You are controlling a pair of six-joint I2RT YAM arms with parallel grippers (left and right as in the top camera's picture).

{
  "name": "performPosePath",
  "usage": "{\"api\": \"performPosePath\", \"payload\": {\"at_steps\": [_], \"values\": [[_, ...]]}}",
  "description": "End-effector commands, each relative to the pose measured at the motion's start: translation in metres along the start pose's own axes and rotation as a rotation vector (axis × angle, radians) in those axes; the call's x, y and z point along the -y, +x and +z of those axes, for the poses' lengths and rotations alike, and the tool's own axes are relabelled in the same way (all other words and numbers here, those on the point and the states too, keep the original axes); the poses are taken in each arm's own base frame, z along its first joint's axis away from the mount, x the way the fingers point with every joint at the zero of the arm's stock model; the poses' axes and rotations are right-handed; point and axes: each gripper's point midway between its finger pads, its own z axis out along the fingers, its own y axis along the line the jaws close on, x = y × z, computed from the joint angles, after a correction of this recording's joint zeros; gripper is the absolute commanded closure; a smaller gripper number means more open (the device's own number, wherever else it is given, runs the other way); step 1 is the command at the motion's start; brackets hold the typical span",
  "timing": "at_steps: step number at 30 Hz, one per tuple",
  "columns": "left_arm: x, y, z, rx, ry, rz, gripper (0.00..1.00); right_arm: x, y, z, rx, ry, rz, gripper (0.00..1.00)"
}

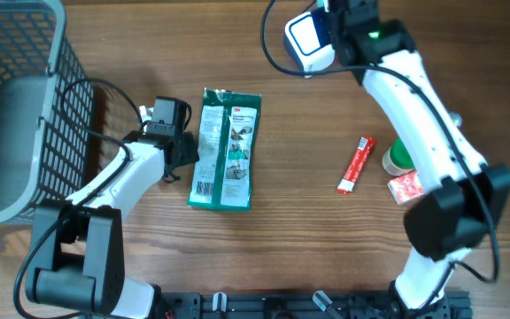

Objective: Scan the item barcode

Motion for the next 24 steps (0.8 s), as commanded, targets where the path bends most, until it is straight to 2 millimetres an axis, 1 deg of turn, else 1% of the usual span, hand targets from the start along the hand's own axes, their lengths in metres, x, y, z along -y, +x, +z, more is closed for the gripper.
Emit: {"api": "performPosePath", "payload": {"at_steps": [1, 3, 6, 8, 11, 14, 17, 20, 24], "values": [[-0.002, -0.006, 0.000, 0.013, -0.014, -0.006, 0.00, 0.017, 0.003, 0.024, -0.012, 0.182, -0.079, 0.96], [-0.002, -0.007, 0.000, 0.014, -0.014, -0.006, 0.00, 0.009, 0.004, 0.036, -0.001, 0.200, -0.078, 0.96], [-0.002, -0.006, 0.000, 0.013, -0.014, -0.006, 0.00, -0.003, 0.003, 0.049, 0.019, 0.215, -0.075, 0.96], [-0.002, -0.006, 0.000, 0.013, -0.014, -0.006, 0.00, -0.011, 0.002, 0.057, 0.036, 0.224, -0.076, 0.96], [-0.002, -0.007, 0.000, 0.014, -0.014, -0.006, 0.00, -0.018, 0.001, 0.065, 0.054, 0.250, -0.074, 0.96], [-0.002, -0.007, 0.000, 0.014, -0.014, -0.006, 0.00, -0.034, 0.001, 0.076, 0.070, 0.243, -0.124, 0.96], [-0.002, -0.006, 0.000, 0.013, -0.014, -0.006, 0.00, -0.057, 0.008, 0.088, 0.066, 0.227, -0.216, 0.96], [-0.002, -0.007, 0.000, 0.014, -0.014, -0.006, 0.00, -0.079, 0.020, 0.100, 0.050, 0.206, -0.261, 0.96], [-0.002, -0.006, 0.000, 0.013, -0.014, -0.006, 0.00, -0.100, 0.030, 0.106, 0.042, 0.179, -0.279, 0.96]]}}
